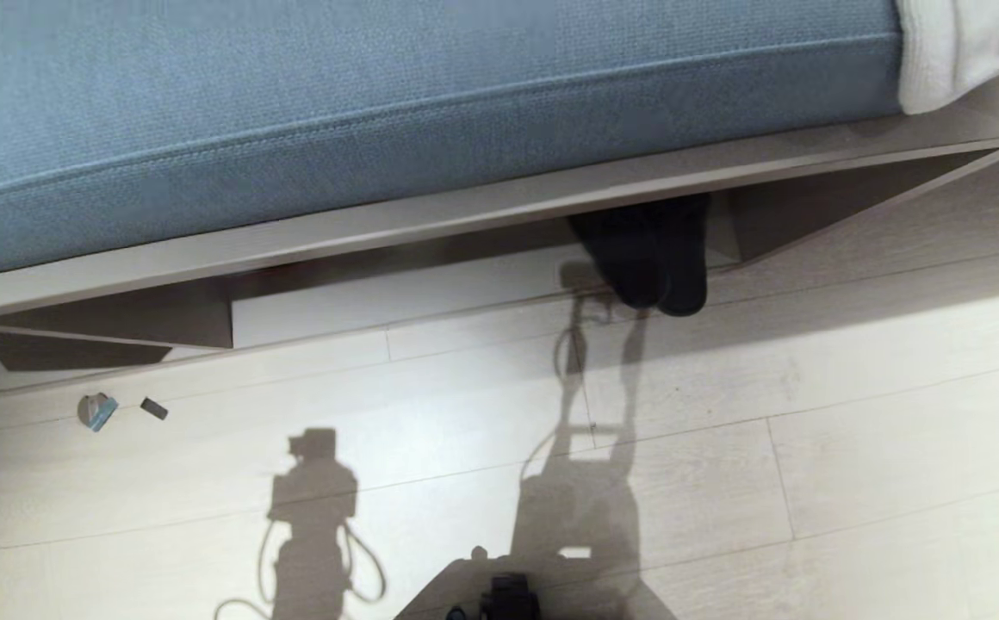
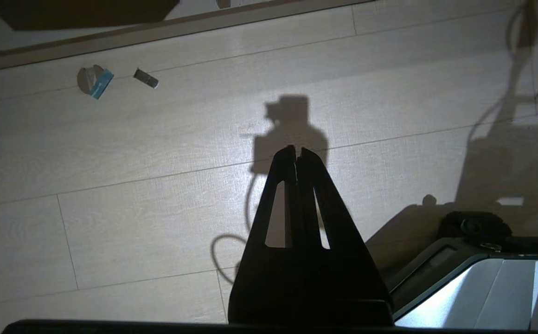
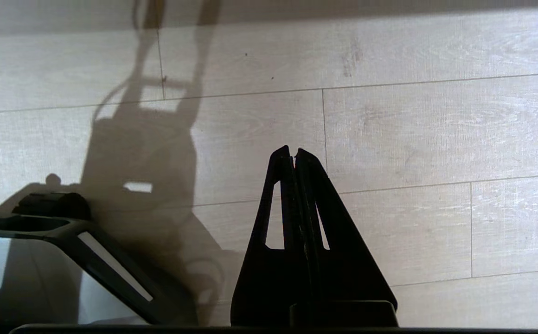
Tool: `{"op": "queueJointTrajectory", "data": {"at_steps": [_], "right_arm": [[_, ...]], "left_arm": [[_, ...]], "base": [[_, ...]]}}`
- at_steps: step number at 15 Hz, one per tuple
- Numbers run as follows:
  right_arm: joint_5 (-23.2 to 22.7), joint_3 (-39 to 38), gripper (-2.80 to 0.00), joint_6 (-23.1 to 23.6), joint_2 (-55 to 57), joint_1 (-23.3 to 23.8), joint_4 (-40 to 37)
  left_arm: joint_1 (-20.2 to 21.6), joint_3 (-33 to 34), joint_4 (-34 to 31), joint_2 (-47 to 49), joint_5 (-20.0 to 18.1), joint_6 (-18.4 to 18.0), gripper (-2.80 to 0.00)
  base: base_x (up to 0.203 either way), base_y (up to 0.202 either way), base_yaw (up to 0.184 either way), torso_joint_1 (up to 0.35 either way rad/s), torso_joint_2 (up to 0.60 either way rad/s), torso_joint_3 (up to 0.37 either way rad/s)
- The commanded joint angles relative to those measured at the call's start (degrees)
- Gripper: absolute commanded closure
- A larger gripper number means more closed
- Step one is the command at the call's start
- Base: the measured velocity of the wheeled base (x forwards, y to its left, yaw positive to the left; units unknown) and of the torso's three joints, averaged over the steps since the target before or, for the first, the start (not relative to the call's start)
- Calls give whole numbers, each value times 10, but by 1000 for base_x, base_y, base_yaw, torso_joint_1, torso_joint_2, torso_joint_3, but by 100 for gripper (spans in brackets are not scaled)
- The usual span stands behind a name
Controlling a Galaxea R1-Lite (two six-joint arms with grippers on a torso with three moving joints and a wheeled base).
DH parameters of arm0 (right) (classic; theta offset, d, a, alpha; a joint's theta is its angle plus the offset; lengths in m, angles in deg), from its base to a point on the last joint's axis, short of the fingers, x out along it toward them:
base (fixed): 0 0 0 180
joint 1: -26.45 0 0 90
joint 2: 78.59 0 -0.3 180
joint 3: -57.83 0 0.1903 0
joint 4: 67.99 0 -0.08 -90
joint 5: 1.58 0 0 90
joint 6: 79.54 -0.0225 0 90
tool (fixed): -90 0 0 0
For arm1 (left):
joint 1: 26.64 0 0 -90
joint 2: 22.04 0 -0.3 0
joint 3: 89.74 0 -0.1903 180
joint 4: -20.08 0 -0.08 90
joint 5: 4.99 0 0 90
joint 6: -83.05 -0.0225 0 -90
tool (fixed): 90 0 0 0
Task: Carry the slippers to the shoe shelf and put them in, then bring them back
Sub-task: Pick up the slippers in the shoe cabinet
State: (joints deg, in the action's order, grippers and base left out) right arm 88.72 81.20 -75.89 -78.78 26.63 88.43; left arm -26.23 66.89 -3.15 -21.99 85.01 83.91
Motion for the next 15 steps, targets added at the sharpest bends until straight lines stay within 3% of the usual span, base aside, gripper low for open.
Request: {"op": "queueJointTrajectory", "data": {"at_steps": [1, 15], "right_arm": [[-5, 0, 0, 0, 3, 0, 0], [-5, 0, 0, -23, 4, -1, -1]], "left_arm": [[0, 0, 0, 0, 0, 0, 0], [0, 0, 0, 0, 0, 1, 0]], "base": [[0, 0, 0, 2, 1, 209], [0, 0, 0, 3, 3, 202]]}}
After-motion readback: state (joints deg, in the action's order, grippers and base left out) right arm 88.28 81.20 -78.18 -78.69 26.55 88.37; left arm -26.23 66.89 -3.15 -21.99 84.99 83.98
